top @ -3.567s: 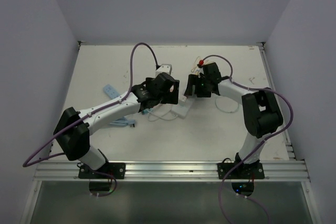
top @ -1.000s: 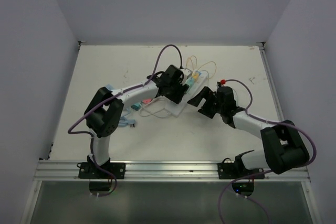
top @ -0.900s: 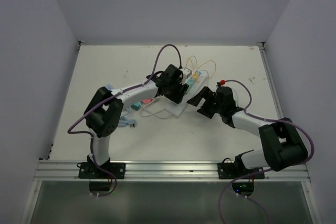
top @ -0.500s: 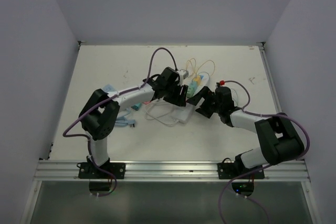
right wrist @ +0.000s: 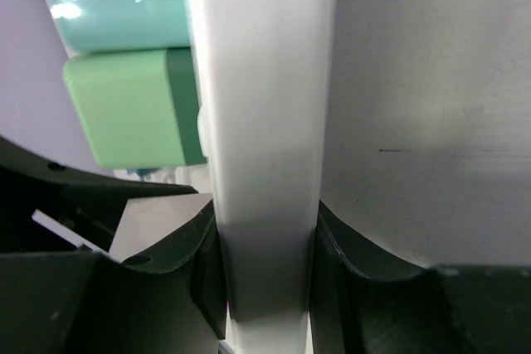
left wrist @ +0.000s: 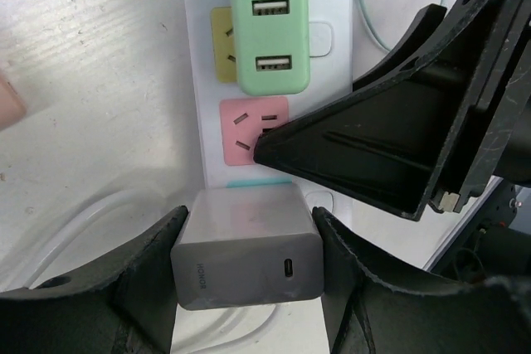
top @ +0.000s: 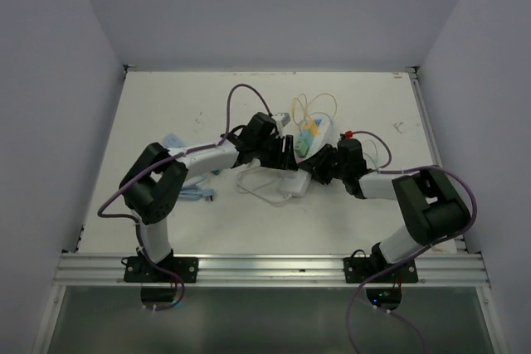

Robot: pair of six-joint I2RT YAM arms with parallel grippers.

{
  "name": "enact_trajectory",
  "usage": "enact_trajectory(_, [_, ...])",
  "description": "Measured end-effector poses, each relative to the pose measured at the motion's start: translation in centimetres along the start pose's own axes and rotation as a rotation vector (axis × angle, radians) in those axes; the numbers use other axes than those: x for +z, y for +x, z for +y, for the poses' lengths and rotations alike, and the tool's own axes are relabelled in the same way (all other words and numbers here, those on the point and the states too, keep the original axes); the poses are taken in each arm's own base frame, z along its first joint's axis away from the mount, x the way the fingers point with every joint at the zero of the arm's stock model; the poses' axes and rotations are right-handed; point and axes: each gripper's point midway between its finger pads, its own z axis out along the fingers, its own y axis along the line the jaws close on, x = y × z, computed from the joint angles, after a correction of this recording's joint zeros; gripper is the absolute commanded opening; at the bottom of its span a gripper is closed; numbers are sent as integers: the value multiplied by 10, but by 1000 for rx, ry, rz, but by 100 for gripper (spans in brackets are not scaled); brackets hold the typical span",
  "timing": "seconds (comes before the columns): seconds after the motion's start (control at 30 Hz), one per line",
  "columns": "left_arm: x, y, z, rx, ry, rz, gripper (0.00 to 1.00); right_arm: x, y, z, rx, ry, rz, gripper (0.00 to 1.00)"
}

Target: Pull the plug off the socket

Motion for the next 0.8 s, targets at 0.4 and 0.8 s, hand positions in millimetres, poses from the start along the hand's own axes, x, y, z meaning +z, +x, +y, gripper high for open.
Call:
enact_trajectory(0.4, [-24, -8, -12, -109, 108, -43, 2, -29, -7, 17, -57, -3, -37, 0])
enact_trajectory(0.8, [-117, -82, 31, -176, 14, -342, 1, -69, -24, -41, -211, 287, -102, 0])
